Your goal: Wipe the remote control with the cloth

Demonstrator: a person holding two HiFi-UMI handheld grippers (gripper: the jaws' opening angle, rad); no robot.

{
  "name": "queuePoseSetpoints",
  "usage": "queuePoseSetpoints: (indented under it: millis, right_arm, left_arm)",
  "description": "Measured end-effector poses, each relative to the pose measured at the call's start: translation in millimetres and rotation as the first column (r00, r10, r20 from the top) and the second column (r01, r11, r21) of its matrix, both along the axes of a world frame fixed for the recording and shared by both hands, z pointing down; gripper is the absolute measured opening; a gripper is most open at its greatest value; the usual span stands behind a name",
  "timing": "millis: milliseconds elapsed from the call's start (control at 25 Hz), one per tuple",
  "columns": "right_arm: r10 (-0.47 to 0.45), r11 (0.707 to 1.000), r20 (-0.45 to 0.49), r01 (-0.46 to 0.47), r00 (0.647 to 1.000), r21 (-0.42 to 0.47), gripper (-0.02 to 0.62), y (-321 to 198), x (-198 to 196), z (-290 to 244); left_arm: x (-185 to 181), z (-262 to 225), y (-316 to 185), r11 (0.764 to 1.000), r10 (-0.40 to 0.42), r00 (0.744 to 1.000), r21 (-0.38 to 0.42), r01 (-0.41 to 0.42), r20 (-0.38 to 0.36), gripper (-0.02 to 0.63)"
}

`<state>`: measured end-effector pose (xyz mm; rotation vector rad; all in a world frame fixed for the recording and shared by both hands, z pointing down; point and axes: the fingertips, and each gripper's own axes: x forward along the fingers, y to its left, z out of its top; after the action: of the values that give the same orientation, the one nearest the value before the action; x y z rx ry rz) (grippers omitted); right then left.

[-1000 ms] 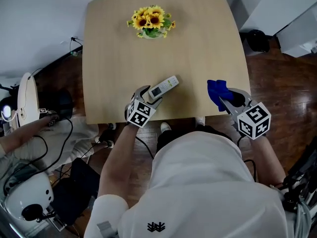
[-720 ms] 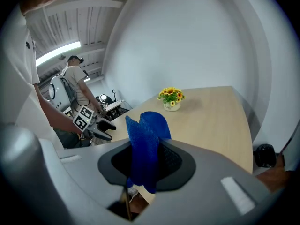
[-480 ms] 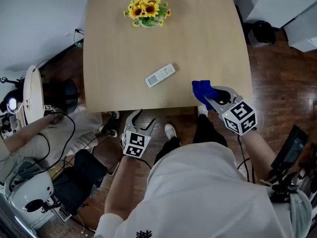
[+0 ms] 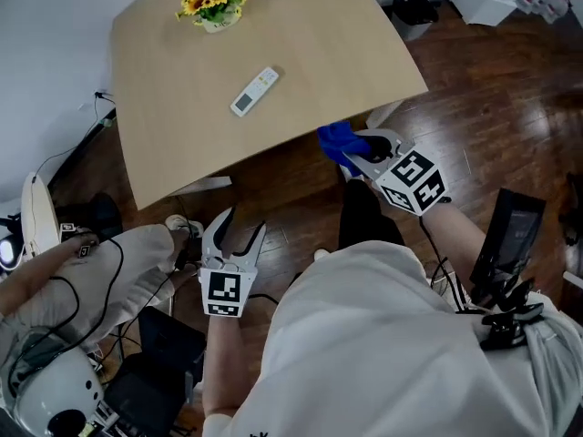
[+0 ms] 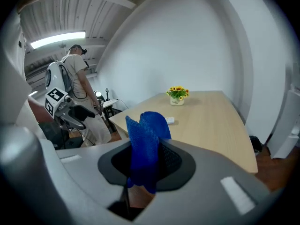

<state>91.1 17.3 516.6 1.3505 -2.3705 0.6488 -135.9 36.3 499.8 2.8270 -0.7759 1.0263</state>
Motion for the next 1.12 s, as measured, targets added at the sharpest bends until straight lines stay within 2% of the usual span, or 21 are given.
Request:
queuePoseSetpoints:
  millis: [120,240,440,640,760,960,1120]
  right_arm:
    - [0.040,0.999,0.004,-0.040,0.999,0.009,0.086,50,-45,-15]
    - [0.070,0.998,-0.013,-0.070,0.997,0.006,0.086,105,-78,-31]
    - [0.058,0.998,-0.041,-0.057,0.997,0.027,0.086,176,-117,-58]
    - [0.038,0.998,-0.074,-0.034,0.997,0.050,0.086,215,-124,-77]
    - [0.017,0.997,-0.093,-0.010,0.996,0.072,0.086,232,-123,-89]
    - [-0.021,0.994,-0.174,0.039,0.985,0.102,0.086,270,-104,-107]
    - [0.011,0.994,-0.159,0.006,0.987,0.108,0.086,307,-75,-112]
  left_arm:
    - [-32,-10,47,0.999,0.045,0.998,0.012,-0.044,-0.052,0.275]
    - [-45,-21,89,0.992,0.122,0.988,0.003,-0.123,-0.099,0.275]
    - [-69,-45,140,0.994,0.101,0.978,-0.018,-0.106,-0.181,0.275]
    - [-72,-62,170,0.999,0.041,0.966,-0.019,-0.048,-0.256,0.268]
    - [-63,-63,192,0.998,0.026,0.965,-0.042,-0.038,-0.261,0.268]
    - [-25,-76,226,0.997,0.034,0.951,-0.051,-0.052,-0.306,0.263]
    - [16,-92,259,0.995,0.040,0.936,-0.076,-0.071,-0.351,0.259]
